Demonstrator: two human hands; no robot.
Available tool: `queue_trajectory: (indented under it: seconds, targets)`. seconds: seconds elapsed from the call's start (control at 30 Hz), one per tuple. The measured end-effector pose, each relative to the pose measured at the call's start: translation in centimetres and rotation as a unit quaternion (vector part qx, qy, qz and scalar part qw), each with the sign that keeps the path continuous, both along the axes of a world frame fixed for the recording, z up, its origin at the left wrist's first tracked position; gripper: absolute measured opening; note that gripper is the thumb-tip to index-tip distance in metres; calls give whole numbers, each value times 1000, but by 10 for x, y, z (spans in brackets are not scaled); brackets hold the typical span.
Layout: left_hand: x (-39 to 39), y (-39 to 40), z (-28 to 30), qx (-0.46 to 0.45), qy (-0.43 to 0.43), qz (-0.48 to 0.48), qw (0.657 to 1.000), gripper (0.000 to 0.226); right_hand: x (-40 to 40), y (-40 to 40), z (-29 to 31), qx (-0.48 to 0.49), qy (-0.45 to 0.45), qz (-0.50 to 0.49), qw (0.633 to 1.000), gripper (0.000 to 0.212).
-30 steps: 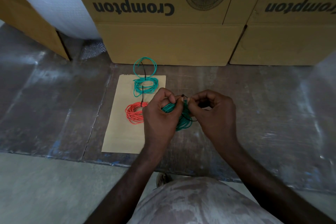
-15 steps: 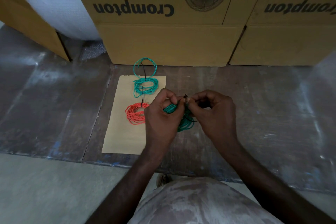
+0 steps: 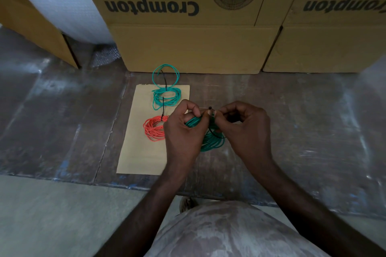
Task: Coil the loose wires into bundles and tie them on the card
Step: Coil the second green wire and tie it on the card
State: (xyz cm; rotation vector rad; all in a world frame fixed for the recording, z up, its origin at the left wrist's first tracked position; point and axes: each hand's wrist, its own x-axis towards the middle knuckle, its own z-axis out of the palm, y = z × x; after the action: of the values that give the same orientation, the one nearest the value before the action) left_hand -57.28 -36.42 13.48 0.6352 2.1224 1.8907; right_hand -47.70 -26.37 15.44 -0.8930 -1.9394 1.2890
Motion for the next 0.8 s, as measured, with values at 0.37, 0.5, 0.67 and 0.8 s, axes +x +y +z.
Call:
queue_trajectory:
  seconds: [0.37, 0.5, 0.67, 0.8]
  targets:
    - [3, 0, 3, 7, -31, -8, 999, 29, 3, -2, 4, 32, -22, 2, 999, 6]
    - [2, 0, 3, 5, -51, -2, 999, 29, 4, -3, 5, 36, -20, 7, 999, 10]
    - [1, 0, 1, 1, -47, -2, 999, 28, 4, -3, 5, 41, -23, 11, 999, 12]
    - [2, 0, 1, 5, -43, -2, 999, 29, 4, -2, 3, 34, -31, 10, 999, 11]
